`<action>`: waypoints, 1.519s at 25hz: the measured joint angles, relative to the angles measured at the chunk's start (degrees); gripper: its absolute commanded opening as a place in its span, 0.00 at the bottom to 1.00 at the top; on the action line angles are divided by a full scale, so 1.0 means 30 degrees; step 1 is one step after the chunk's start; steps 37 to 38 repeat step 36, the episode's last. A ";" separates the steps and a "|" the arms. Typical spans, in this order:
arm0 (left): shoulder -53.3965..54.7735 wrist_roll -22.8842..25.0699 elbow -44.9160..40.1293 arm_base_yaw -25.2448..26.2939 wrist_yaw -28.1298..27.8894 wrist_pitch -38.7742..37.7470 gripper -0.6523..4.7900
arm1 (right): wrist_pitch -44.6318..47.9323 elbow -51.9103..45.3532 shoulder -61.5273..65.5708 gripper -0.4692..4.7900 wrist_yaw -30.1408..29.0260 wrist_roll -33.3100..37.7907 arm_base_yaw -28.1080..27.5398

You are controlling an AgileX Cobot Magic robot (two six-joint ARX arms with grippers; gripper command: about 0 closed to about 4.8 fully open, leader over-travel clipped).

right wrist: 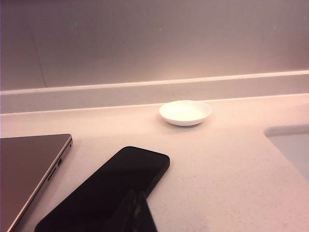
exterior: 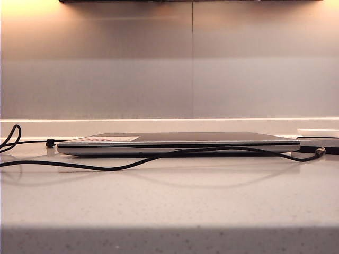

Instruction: Pick up the charging cable and the phone, plug the charging cable into the charging port on the phone, and finally place them back on the table.

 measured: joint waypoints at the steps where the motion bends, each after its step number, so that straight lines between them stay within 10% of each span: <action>1: 0.0000 0.0000 0.0000 0.0000 0.0000 0.0000 0.11 | 0.0000 0.0000 0.0000 0.09 -0.0051 0.0000 0.0000; 38: 0.0015 0.0000 0.0000 0.0000 0.0000 0.0000 0.11 | 0.0962 0.0000 0.0000 0.09 -0.1858 0.0000 -0.1195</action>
